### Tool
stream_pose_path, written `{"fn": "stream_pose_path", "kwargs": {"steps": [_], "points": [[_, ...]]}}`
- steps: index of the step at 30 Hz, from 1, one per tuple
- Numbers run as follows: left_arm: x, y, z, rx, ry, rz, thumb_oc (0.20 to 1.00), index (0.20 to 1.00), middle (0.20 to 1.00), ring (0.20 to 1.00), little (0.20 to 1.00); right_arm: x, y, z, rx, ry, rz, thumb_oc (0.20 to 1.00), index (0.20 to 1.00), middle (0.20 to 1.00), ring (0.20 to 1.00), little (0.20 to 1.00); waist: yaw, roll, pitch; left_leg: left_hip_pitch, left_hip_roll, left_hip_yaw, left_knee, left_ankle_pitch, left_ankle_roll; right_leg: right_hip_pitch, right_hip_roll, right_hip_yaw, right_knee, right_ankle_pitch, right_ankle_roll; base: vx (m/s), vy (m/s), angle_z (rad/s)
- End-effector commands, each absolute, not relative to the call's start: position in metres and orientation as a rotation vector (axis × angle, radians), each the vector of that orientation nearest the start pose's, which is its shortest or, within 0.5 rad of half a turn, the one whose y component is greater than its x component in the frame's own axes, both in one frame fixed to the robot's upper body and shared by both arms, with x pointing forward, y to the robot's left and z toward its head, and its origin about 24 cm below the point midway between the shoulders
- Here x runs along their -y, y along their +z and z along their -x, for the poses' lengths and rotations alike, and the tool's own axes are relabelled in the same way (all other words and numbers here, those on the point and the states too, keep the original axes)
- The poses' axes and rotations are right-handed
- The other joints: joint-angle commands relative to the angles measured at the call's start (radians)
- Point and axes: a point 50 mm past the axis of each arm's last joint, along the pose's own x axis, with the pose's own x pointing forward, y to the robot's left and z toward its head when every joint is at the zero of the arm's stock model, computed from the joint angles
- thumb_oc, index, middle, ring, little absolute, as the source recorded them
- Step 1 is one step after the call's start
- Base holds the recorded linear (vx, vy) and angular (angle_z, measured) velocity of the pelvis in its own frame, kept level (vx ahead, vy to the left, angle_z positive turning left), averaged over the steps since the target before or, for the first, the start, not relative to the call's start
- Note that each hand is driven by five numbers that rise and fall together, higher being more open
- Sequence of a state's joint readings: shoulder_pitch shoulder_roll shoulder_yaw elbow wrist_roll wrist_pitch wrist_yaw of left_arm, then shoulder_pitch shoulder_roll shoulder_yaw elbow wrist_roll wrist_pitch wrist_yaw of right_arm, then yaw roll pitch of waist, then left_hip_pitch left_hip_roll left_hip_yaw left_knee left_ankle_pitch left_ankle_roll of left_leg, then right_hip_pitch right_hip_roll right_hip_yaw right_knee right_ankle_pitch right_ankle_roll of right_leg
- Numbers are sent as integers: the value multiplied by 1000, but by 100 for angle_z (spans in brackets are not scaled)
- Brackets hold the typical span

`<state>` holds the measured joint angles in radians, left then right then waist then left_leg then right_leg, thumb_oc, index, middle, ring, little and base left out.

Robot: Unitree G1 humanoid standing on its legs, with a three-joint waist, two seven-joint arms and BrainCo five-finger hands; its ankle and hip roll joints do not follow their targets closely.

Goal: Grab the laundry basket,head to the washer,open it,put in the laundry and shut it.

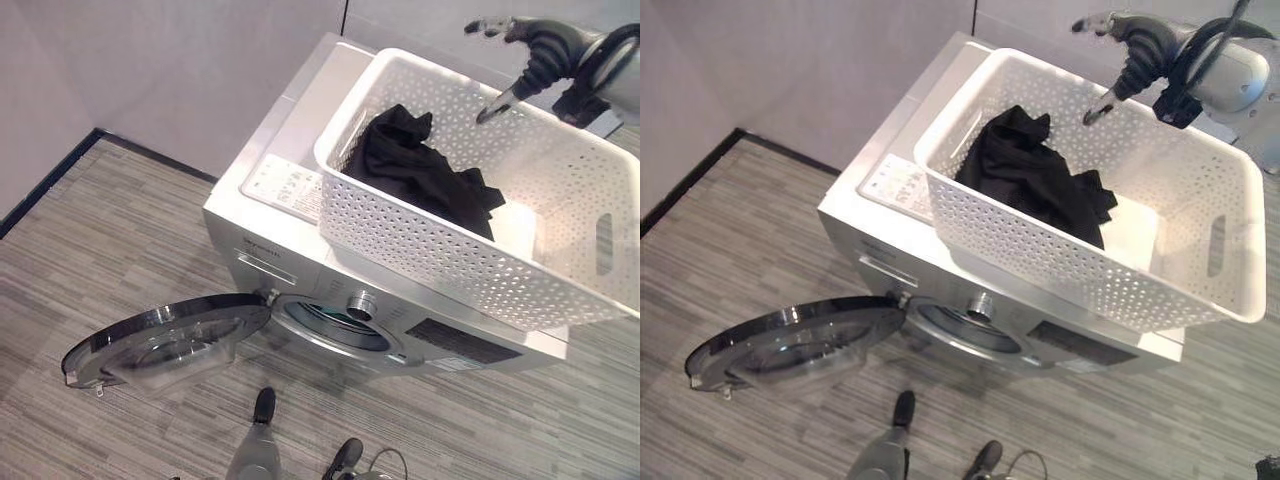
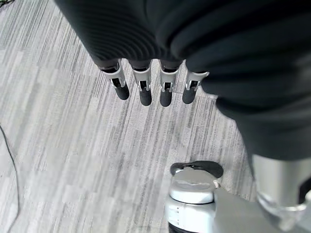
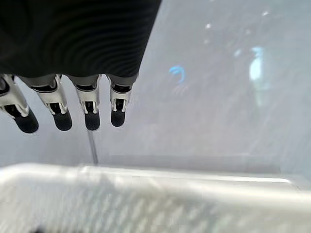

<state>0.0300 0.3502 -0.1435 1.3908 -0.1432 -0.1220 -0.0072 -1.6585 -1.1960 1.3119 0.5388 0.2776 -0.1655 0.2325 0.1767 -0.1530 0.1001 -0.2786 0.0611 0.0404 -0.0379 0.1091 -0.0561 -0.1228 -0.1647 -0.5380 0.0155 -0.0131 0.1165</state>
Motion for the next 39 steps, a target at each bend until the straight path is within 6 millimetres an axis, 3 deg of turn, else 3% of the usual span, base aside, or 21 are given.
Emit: {"fn": "stream_pose_path", "kwargs": {"steps": [1, 4, 10, 12, 15, 17, 20, 21, 23, 26, 27, 30, 31, 32, 36, 39], "points": [[-301, -146, -61, -1266, 212, -315, 1000, 1000, 1000, 1000, 1000, 222, 386, -347, 293, 215, 1558, 1000, 1000, 1000, 1000, 1000, -2, -77, 40, 18, 49, -42, -49, -6, -86, 101, -138, 32, -23, 194, 145, 2, -4, 4], [-310, -142, -62, -1260, 224, -332, 1000, 1000, 1000, 1000, 1000, 217, 377, -349, 249, 266, 1591, 1000, 1000, 1000, 1000, 1000, -3, -99, 40, 17, 50, -45, -49, -5, -87, 103, -135, 28, -23, 187, 145, -1, -1, 1], [-317, -136, -74, -1220, 235, -342, 1000, 1000, 1000, 1000, 1000, 184, 362, -347, 279, 407, 1699, 1000, 1000, 1000, 1000, 1000, -8, -115, 48, 16, 49, -43, -49, -3, -88, 100, -133, 34, -33, 182, 145, -6, 3, 0], [-315, -137, -75, -1216, 232, -337, 1000, 1000, 1000, 1000, 1000, 176, 361, -346, 303, 425, 1715, 1000, 1000, 1000, 1000, 1000, -9, -108, 50, 16, 50, -42, -49, -3, -88, 98, -133, 35, -35, 180, 145, -24, 11, -5], [-295, -143, -86, -1189, 212, -294, 1000, 1000, 1000, 1000, 1000, 170, 362, -349, 414, 349, 1771, 1000, 1000, 1000, 1000, 1000, -11, -56, 64, 12, 49, -39, -49, -3, -84, 91, -134, 43, -35, 177, 145, -38, 20, -3], [-291, -143, -96, -1163, 217, -298, 1000, 1000, 1000, 1000, 1000, 156, 355, -353, 525, 312, 1785, 1000, 1000, 1000, 1000, 1000, -11, -46, 79, 9, 46, -39, -49, -5, -80, 82, -134, 51, -35, 175, 145, -66, 17, -1], [-289, -142, -102, -1151, 209, -309, 1000, 1000, 1000, 1000, 1000, 146, 349, -362, 547, 282, 1812, 1000, 1000, 1000, 1000, 1000, -5, -44, 85, 5, 44, -39, -49, -5, -78, 76, -134, 57, -37, 176, 145, -53, 8, -7], [-287, -142, -107, -1144, 199, -320, 1000, 1000, 1000, 1000, 1000, 138, 337, -375, 525, 263, 1886, 1000, 1000, 1000, 1000, 1000, 3, -40, 94, 2, 43, -40, -49, -4, -75, 70, -134, 62, -40, 177, 145, -34, 4, -8], [-286, -141, -109, -1139, 199, -321, 1000, 1000, 1000, 1000, 1000, 133, 331, -381, 522, 259, 1899, 1000, 1000, 1000, 1000, 1000, 5, -39, 98, 1, 43, -38, -49, -4, -75, 66, -134, 66, -42, 177, 144, -50, 14, -6], [-284, -141, -114, -1128, 204, -324, 1000, 1000, 1000, 1000, 1000, 117, 305, -392, 497, 306, 1971, 1000, 1000, 1000, 1000, 1000, 12, -34, 110, -2, 45, -34, -49, -2, -73, 60, -133, 74, -47, 175, 142, -59, 12, -4], [-283, -141, -116, -1124, 202, -331, 1000, 1000, 1000, 1000, 1000, 108, 281, -397, 457, 373, 2048, 1000, 1000, 1000, 1000, 1000, 16, -31, 114, -4, 45, -34, -49, -2, -73, 57, -134, 77, -51, 174, 142, -36, 4, -12], [-284, -140, -117, -1123, 203, -339, 1000, 1000, 1000, 1000, 1000, 101, 267, -401, 444, 398, 2089, 1000, 1000, 1000, 1000, 1000, 17, -29, 117, -8, 46, -32, -49, -1, -73, 53, -135, 79, -54, 176, 142, -26, 5, -8], [-284, -140, -117, -1123, 203, -339, 1000, 1000, 1000, 1000, 1000, 101, 267, -401, 444, 398, 2089, 504, 504, 504, 504, 504, 17, -29, 116, -8, 46, -32, -49, -1, -73, 53, -135, 79, -54, 176, 142, -34, 5, -6], [-283, -140, -120, -1118, 196, -349, 1000, 1000, 1000, 1000, 1000, 93, 258, -400, 466, 426, 2159, 200, 200, 200, 200, 200, 18, -28, 119, -11, 45, -31, -49, -2, -73, 52, -134, 80, -57, 176, 142, 0, 0, 0], [-284, -138, -123, -1111, 212, -351, 1000, 1000, 1000, 1000, 1000, 88, 273, -402, 517, 350, 2235, 200, 200, 200, 200, 200, 12, -28, 118, -14, 44, -30, -49, 1, -74, 48, -135, 83, -57, 179, 143, -9, 0, -1], [-284, -139, -121, -1122, 204, -366, 1000, 1000, 1000, 1000, 1000, 98, 290, -404, 545, 253, 2302, 200, 200, 200, 200, 200, 4, -29, 111, -9, 44, -22, -49, -1, -75, 48, -136, 90, -60, 181, 143, -9, 21, 0]]}}
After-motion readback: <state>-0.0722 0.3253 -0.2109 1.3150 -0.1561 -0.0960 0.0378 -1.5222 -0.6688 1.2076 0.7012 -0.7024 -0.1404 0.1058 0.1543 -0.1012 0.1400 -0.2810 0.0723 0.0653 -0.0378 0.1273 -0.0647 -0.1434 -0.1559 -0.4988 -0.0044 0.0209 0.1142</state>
